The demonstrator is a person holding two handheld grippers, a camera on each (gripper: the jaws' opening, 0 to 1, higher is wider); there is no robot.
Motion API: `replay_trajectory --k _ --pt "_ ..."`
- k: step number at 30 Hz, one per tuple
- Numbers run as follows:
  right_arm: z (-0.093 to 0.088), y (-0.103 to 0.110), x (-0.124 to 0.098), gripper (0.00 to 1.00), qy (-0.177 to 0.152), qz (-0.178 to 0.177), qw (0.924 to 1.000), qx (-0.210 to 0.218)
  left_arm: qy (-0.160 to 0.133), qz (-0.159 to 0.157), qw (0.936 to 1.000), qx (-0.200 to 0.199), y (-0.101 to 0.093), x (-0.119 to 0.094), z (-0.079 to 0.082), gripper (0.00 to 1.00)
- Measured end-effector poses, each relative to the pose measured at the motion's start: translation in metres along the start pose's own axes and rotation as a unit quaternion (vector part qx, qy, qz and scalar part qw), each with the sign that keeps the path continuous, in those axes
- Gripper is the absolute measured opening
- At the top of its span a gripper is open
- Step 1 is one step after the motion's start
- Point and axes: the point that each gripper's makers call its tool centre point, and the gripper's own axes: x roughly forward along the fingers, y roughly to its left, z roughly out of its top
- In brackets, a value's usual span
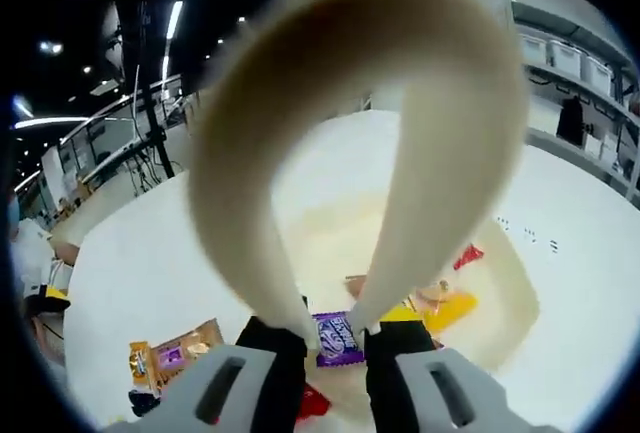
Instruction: Place the target food into the container with the food tongs after gripping and lifting it, then release it inside without dropping or visibly crushing the food.
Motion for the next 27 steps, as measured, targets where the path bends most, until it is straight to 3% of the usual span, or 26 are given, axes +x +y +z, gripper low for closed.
replay_trajectory --k 11,17,22,27 --pt "0.004 -0.015 0.003 0.21 -0.017 -0.013 0.9997 -0.012 0.002 0.006 1.0000 -0.006 0.009 0.002 -0.004 0.93" --pt "0.017 -0.010 -0.019 0.21 -0.062 -0.021 0.9978 -0.009 -0.003 0.006 0.9999 -0.012 0.009 0.000 -0.002 0.93" --pt "0.029 -0.009 -0.041 0.21 -0.093 -0.025 0.9951 0.023 -0.011 0.000 0.9999 -0.010 0.000 -0.003 0.003 0.93" --pt "0.022 0.001 -0.059 0.22 -0.089 -0.018 0.9957 0.015 -0.016 -0.006 0.9998 -0.010 -0.007 -0.008 0.007 0.94"
